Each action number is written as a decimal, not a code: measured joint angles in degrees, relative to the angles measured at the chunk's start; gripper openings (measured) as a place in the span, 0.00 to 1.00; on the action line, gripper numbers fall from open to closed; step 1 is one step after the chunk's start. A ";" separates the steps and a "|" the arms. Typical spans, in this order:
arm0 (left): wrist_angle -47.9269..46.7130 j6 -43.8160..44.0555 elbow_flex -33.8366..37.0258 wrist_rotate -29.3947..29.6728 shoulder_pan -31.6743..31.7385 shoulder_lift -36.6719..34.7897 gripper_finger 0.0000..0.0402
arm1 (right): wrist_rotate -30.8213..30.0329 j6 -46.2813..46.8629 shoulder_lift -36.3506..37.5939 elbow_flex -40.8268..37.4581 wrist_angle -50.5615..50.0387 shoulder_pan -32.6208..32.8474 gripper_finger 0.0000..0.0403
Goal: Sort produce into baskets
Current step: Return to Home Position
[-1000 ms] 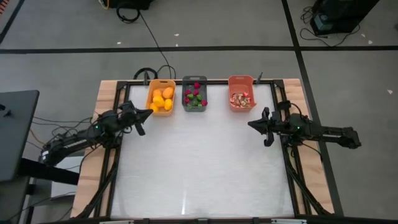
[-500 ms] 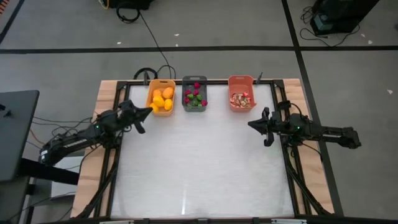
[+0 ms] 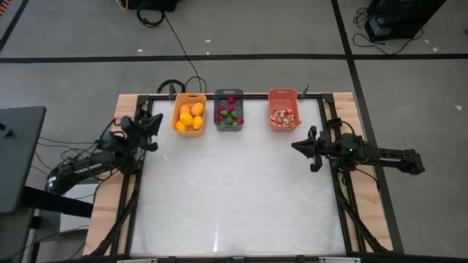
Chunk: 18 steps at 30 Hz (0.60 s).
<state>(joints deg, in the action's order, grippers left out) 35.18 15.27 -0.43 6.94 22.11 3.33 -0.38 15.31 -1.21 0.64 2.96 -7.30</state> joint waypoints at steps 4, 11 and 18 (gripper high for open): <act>1.27 0.00 0.00 0.00 0.00 0.00 0.04 | 0.00 0.00 0.00 0.00 0.00 -0.01 0.08; 1.14 0.00 0.00 -0.02 0.00 0.00 0.04 | 0.00 0.00 0.00 0.00 0.00 0.01 0.08; 1.14 0.00 0.00 -0.02 0.00 0.00 0.04 | 0.00 0.00 0.00 0.00 -0.01 -0.01 0.08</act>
<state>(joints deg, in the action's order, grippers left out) 36.31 15.27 -0.43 6.92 22.11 3.33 -0.38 15.31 -1.21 0.64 2.95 -7.31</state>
